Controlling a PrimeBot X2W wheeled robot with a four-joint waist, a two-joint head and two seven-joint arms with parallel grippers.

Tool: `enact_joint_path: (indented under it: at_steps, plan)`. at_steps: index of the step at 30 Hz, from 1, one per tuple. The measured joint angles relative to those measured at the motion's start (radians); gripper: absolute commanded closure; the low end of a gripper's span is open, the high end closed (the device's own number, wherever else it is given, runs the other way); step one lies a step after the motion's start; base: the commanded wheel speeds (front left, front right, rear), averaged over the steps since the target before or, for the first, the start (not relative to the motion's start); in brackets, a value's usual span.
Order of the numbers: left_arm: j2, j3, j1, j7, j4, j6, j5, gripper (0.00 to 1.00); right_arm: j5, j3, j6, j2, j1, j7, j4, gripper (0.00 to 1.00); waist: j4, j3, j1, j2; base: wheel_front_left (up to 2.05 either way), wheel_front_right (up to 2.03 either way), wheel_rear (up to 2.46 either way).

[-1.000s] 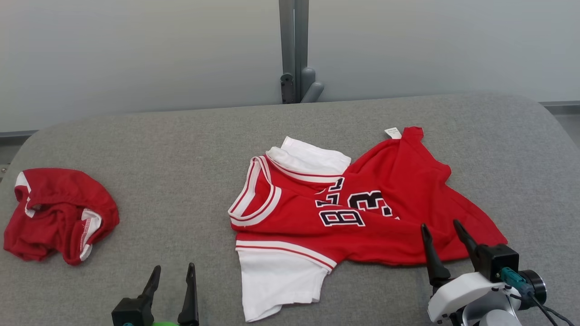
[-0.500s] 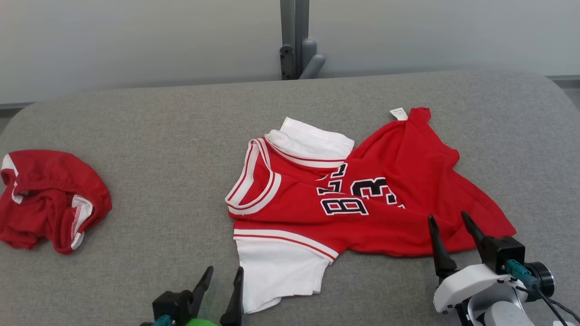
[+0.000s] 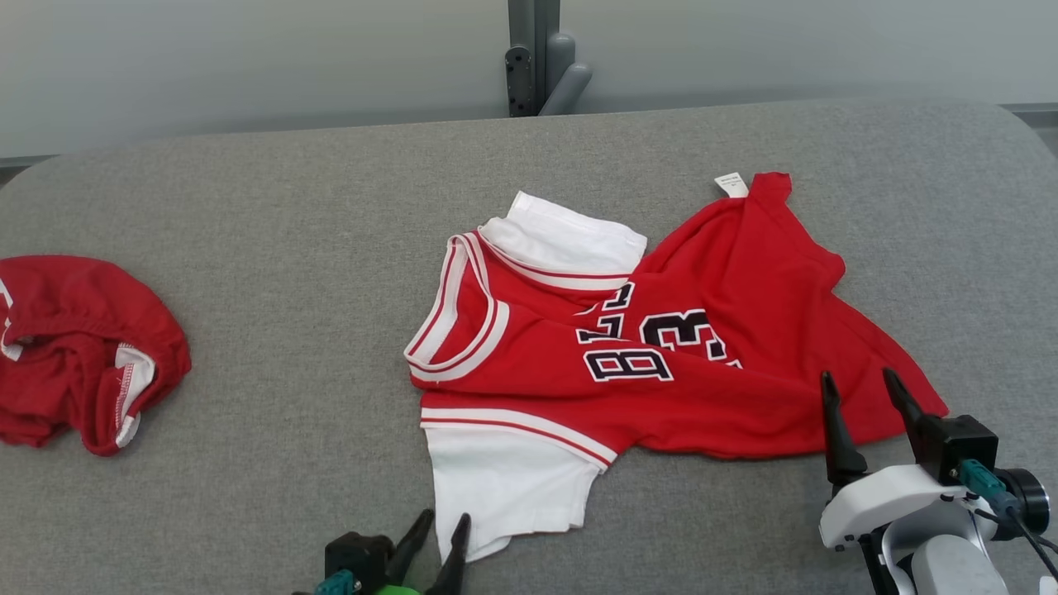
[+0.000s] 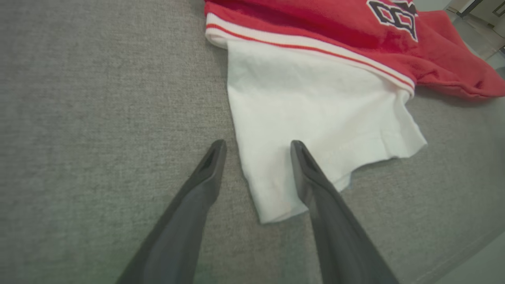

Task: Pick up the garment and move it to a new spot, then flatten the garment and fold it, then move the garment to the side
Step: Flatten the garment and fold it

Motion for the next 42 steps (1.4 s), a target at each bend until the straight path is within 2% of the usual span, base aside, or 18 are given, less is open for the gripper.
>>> enact_joint_path:
  at_steps: [1,7,12,18,24,33,34,35,36,37,42]
  plan:
    - [0.001,-0.006,-0.005,0.0,0.007,0.0,0.0,1.0,0.0,-0.004,0.0,0.0,-0.002,0.0,0.0,0.0,0.0,0.0,0.0,0.0,0.0,0.0,0.0]
    - [0.001,-0.034,-0.021,0.001,0.014,0.0,0.006,1.0,-0.005,-0.022,0.0,0.0,-0.003,0.0,0.004,0.0,0.001,-0.001,0.0,0.0,0.0,0.0,0.0]
    - [0.002,0.079,-0.021,0.002,-0.03,0.05,0.048,1.0,-0.004,-0.042,0.0,0.0,-0.001,0.0,0.015,0.0,0.006,-0.008,0.0,0.0,0.0,0.0,0.0]
    - [0.032,0.202,0.002,0.002,-0.055,0.056,0.083,1.0,-0.009,-0.067,0.0,0.0,0.007,0.0,0.058,0.0,0.014,-0.017,0.0,0.0,0.0,0.0,0.0]
    - [0.03,0.266,0.022,0.002,-0.058,0.045,0.119,1.0,-0.024,-0.088,0.0,0.0,0.008,0.0,0.137,0.0,0.02,-0.014,0.0,0.0,0.0,0.0,0.0]
    - [0.005,0.271,0.022,0.002,-0.048,0.019,0.142,1.0,-0.023,-0.09,0.0,-0.001,0.02,-0.003,0.28,0.0,0.022,-0.006,0.0,0.0,0.0,0.0,0.0]
    - [0.005,0.27,0.021,0.002,-0.047,0.017,0.149,1.0,-0.019,-0.086,0.0,-0.001,0.014,-0.003,0.288,0.04,0.021,-0.006,0.0,0.0,0.0,0.0,0.0]
    - [0.004,0.27,0.021,0.002,-0.046,0.016,0.153,1.0,-0.015,-0.081,0.0,-0.001,0.007,-0.003,0.295,0.38,0.021,-0.005,0.0,0.0,0.0,0.0,0.0]
    - [0.003,0.272,0.02,0.002,-0.046,0.016,0.155,1.0,-0.006,-0.077,0.0,-0.001,0.0,-0.003,0.301,0.64,0.021,-0.005,0.0,0.0,0.0,0.0,0.0]
    - [0.003,0.272,0.02,0.002,-0.046,0.016,0.155,1.0,-0.006,-0.077,0.0,-0.001,0.0,-0.003,0.301,1.0,0.021,-0.005,0.0,0.0,0.0,0.0,0.0]
    - [0.002,0.298,0.018,0.002,-0.102,0.006,0.168,1.0,0.064,-0.055,0.0,0.0,-0.01,-0.001,0.253,1.0,0.024,-0.019,0.0,0.0,0.0,0.0,0.0]
